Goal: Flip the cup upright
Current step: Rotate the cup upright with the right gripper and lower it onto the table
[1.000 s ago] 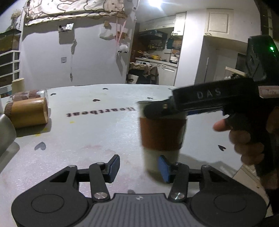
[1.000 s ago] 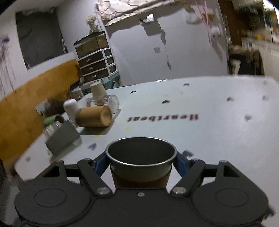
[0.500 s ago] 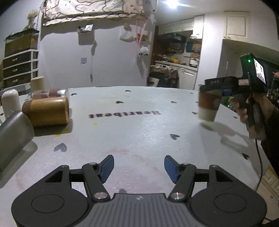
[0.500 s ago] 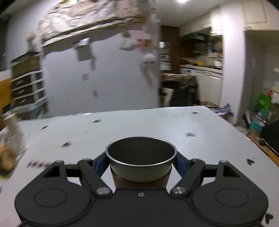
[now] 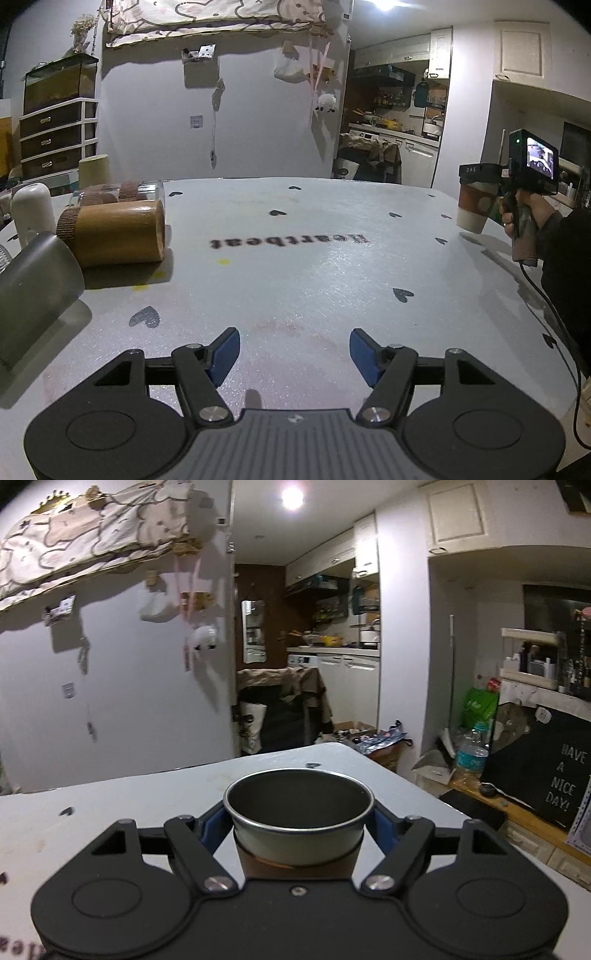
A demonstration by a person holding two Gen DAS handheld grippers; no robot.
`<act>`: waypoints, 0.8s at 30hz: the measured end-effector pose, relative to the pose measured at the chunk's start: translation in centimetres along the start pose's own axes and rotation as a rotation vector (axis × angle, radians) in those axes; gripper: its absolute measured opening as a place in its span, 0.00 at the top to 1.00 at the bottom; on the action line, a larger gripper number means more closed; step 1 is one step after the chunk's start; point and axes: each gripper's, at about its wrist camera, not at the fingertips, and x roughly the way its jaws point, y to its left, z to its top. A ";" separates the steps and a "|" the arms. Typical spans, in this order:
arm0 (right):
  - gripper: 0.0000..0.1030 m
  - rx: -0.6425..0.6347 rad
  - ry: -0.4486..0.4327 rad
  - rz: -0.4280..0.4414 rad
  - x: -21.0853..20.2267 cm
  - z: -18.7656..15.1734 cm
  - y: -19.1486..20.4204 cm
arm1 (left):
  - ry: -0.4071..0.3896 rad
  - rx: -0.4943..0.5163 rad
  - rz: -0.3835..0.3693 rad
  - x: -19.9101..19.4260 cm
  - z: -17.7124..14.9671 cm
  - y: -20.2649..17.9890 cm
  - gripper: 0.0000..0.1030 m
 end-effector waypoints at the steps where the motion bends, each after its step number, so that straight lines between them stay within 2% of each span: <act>1: 0.24 -0.001 0.006 -0.009 0.4 -0.1 -0.2 | 0.001 0.001 -0.001 0.1 0.0 -0.1 0.35; 5: 0.24 -0.037 0.014 -0.024 0.6 -1.0 -0.4 | 0.000 -0.003 -0.009 0.4 0.2 -0.3 0.34; 10: 0.24 -0.076 0.035 -0.005 -0.1 -1.1 -0.2 | -0.015 -0.003 -0.012 0.4 0.1 -0.6 0.19; 17: 0.20 0.009 0.098 0.031 -0.4 -0.7 -1.5 | -0.033 -0.012 -0.005 0.2 0.5 -0.4 0.15; 20: 0.18 0.012 0.098 0.051 -1.8 -0.7 -1.6 | -0.047 -0.014 -0.007 0.0 0.8 -0.3 0.14; 24: 0.17 -0.002 0.096 0.113 -5.8 -1.2 -1.4 | -0.068 -0.013 -0.013 -0.1 1.3 -0.5 0.12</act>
